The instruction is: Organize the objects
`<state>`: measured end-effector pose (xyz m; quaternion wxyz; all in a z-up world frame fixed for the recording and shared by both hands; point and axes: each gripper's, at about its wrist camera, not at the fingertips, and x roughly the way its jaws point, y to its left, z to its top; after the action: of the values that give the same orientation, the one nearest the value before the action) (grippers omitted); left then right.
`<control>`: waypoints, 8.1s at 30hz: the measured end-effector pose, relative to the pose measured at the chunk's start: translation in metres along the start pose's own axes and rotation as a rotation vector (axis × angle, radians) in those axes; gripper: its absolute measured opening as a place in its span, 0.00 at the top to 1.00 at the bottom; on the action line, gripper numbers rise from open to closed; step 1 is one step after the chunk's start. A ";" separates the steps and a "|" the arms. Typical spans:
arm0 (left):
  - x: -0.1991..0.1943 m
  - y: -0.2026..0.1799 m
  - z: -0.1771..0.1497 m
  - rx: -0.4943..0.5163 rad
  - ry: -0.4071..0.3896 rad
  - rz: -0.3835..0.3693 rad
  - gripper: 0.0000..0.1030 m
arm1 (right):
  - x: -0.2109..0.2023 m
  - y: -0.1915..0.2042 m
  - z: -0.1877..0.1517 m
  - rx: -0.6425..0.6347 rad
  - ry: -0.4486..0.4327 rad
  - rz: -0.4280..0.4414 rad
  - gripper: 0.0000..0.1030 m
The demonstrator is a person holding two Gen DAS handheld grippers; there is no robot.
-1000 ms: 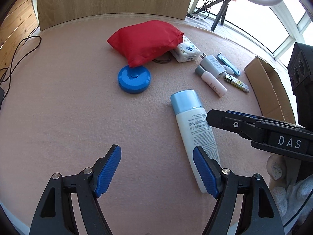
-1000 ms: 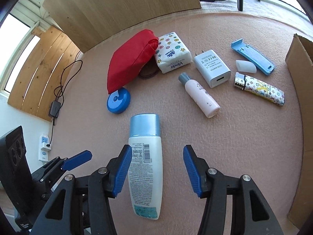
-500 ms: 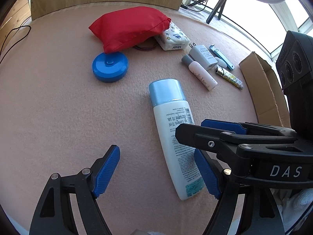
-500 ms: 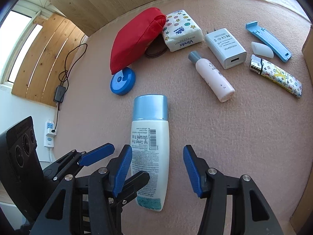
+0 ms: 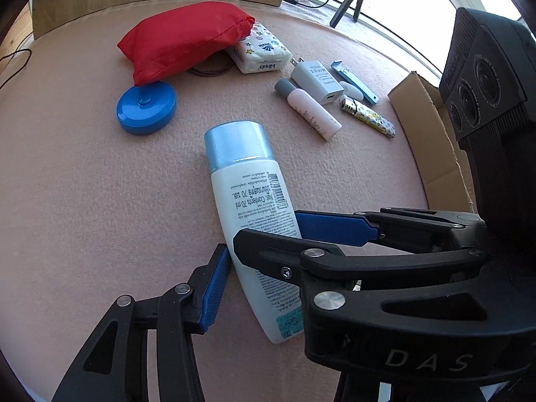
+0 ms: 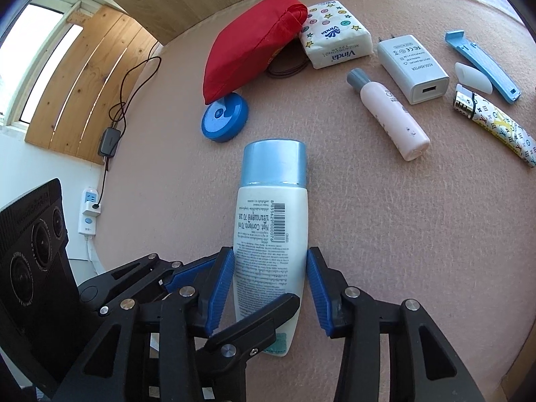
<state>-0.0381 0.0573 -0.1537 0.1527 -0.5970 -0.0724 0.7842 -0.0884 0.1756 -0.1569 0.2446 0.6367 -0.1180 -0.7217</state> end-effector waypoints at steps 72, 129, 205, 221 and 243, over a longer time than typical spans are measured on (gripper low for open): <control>-0.049 -0.121 0.048 0.237 -0.131 -0.001 0.50 | -0.187 -0.095 -0.048 0.231 -0.423 -0.160 0.53; -0.087 0.170 0.060 -0.228 -0.189 0.183 0.50 | 0.008 0.017 0.203 0.056 -0.173 0.062 0.53; -0.048 0.141 -0.018 -0.295 -0.085 0.106 0.47 | -0.043 0.003 -0.016 0.119 -0.181 0.045 0.53; -0.081 0.157 -0.044 -0.182 -0.024 0.029 0.44 | -0.017 0.019 -0.066 0.151 -0.074 0.150 0.53; -0.088 0.121 -0.083 0.051 0.072 -0.004 0.31 | 0.006 0.046 -0.078 0.140 0.005 0.204 0.53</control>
<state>0.0437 -0.0913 -0.1318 0.1719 -0.6206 -0.0483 0.7636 -0.0036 0.1442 -0.1528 0.2718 0.6388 -0.2316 -0.6815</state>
